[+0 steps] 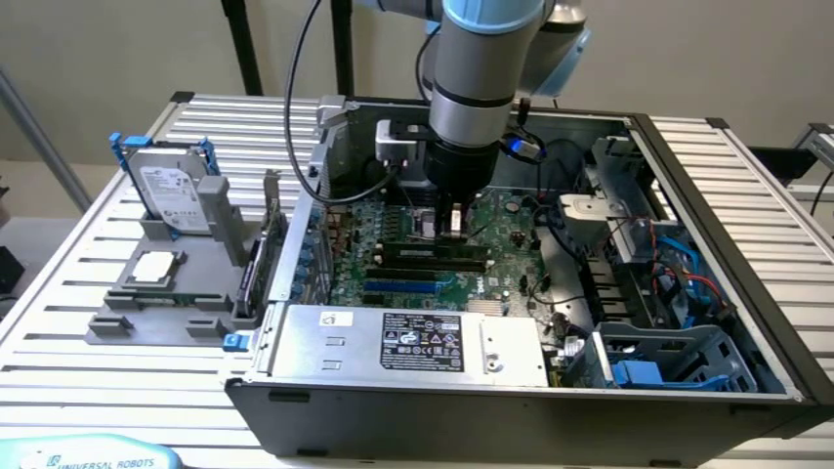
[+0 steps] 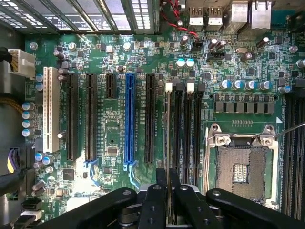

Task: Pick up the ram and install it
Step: 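Insert the ram into the slot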

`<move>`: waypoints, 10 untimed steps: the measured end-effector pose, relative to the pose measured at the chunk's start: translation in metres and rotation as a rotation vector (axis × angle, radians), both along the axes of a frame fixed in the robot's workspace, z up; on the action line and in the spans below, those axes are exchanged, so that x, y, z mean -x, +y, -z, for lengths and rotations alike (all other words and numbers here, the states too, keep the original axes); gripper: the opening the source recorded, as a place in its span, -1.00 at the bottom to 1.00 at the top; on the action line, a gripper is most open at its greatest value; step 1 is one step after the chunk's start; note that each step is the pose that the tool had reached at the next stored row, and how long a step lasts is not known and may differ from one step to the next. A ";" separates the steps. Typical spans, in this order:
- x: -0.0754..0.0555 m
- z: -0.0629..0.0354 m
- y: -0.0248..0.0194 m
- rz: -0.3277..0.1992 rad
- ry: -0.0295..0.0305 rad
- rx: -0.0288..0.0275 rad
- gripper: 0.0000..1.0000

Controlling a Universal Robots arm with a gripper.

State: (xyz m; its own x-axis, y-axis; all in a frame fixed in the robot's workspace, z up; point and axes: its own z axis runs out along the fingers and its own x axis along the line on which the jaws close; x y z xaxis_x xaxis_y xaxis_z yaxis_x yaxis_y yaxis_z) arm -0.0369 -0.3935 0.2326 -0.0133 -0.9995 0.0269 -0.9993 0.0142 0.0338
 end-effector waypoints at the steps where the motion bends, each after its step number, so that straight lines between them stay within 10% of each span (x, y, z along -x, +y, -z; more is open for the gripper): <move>1: 0.000 0.0003 0.0002 0.002 0.0001 0.0000 -0.73; 10: 0.000 0.0025 0.0012 0.012 0.0002 0.0001 -0.73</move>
